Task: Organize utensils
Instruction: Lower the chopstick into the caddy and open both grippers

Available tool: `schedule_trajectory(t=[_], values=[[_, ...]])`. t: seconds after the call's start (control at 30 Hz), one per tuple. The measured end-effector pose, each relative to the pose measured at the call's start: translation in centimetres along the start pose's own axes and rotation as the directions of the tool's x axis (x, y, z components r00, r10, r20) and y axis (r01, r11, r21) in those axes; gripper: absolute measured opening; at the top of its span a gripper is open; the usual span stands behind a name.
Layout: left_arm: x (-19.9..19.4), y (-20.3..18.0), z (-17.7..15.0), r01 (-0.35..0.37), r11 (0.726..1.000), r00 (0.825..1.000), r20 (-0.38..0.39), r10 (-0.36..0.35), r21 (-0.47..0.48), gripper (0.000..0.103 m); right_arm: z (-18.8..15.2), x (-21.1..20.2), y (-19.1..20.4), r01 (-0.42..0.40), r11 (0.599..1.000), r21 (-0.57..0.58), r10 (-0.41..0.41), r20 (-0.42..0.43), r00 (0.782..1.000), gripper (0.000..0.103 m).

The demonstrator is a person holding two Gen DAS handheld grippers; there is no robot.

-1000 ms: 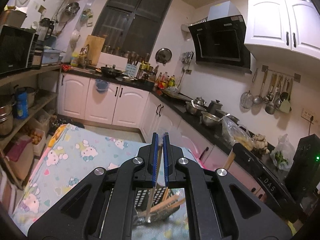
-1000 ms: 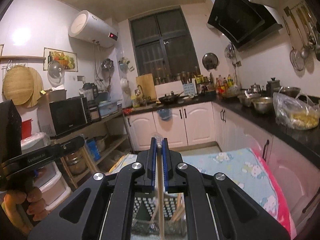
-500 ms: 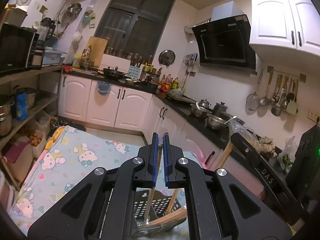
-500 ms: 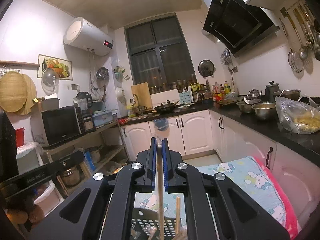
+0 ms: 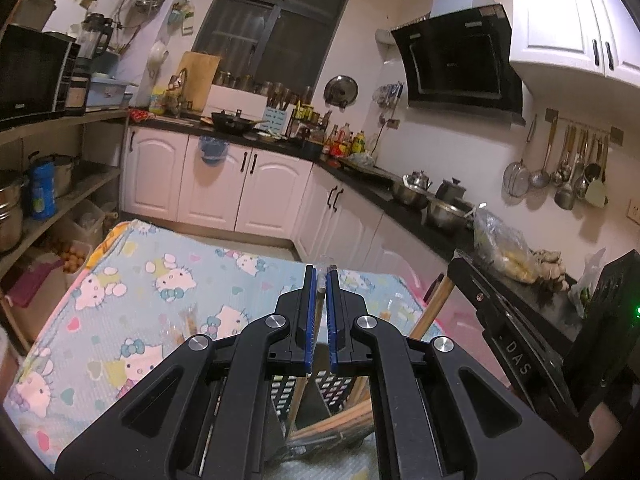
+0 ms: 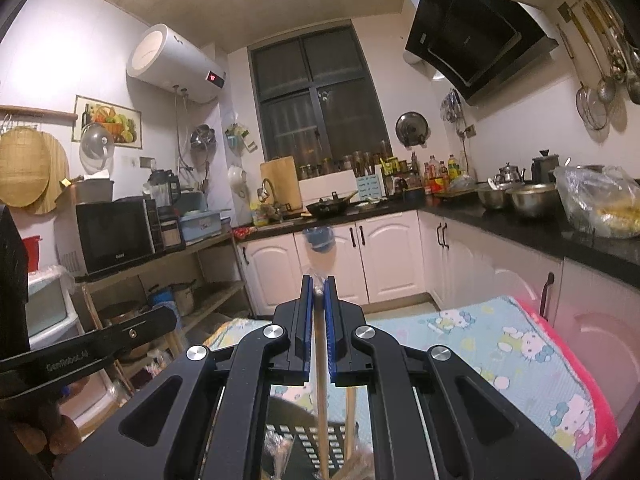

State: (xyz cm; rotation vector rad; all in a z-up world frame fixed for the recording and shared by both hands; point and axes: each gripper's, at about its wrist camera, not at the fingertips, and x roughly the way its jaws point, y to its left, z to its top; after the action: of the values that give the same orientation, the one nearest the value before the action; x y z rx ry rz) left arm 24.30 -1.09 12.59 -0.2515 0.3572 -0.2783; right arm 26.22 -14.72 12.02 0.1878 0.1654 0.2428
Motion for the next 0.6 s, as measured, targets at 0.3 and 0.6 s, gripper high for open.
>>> schedule_trajectory(t=[0.3,0.6], values=[[0.5,0.0,-1.5,-0.006,1.000,0.998,-0.068,0.008,0.019,0.001,-2.1,-1.1,0.2,-0.007,1.000,-0.006,0.007,-0.058,0.998,0.007],[-0.3,-0.1,-2.5,-0.023,0.999,0.993,-0.118,0.026,0.030,0.005,-2.9,-3.3,0.4,-0.013,1.000,-0.017,0.011,-0.110,0.994,0.007]])
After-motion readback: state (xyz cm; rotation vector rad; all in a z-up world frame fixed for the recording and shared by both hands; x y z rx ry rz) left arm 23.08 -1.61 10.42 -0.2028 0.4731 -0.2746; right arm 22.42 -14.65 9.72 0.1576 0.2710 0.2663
